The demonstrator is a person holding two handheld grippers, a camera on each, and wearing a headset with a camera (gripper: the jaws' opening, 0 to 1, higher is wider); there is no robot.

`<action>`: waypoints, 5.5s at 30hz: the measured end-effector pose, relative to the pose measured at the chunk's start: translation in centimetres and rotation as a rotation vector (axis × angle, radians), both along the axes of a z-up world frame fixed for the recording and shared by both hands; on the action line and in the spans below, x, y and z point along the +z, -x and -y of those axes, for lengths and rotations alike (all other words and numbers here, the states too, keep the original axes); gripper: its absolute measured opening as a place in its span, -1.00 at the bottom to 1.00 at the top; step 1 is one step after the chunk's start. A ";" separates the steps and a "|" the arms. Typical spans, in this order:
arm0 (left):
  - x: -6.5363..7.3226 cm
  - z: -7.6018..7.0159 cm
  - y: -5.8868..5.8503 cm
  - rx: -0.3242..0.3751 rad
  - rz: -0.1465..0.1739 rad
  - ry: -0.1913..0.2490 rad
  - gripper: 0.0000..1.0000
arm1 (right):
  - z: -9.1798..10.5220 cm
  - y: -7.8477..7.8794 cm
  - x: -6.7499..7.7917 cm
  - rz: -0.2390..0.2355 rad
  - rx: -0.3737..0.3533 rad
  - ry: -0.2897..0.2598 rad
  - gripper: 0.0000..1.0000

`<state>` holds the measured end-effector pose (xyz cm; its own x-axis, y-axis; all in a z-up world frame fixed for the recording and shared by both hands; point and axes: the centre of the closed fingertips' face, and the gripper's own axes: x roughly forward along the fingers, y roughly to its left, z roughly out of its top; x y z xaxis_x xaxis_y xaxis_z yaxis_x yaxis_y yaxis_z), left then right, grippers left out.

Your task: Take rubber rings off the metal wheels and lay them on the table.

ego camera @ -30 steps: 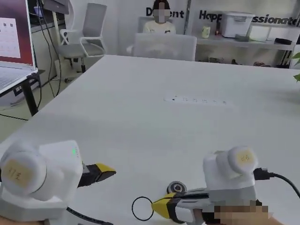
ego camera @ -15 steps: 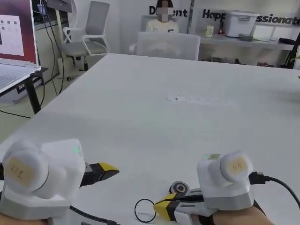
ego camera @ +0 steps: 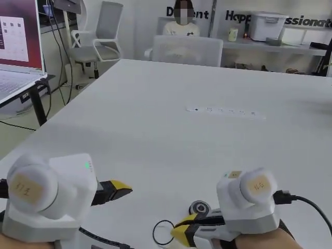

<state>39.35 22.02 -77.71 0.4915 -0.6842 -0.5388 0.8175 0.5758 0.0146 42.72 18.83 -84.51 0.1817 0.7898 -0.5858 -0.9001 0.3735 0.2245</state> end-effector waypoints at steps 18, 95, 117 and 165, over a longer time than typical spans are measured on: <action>0.0 0.1 0.1 -0.007 -0.003 0.001 0.58 | 0.6 -1.0 0.9 -0.002 -0.047 -0.018 -0.78; 4.8 5.1 -5.8 -0.204 0.173 -0.119 0.26 | 6.4 -3.6 3.9 -0.065 -0.144 -0.078 -0.45; 1.2 8.9 -6.4 -0.326 0.109 -0.052 -0.13 | 6.5 -2.5 2.1 -0.091 -0.095 -0.011 -0.46; -5.9 10.0 -4.4 -0.349 0.006 -0.086 -0.84 | 7.1 -0.2 -1.3 0.013 0.128 0.185 -0.61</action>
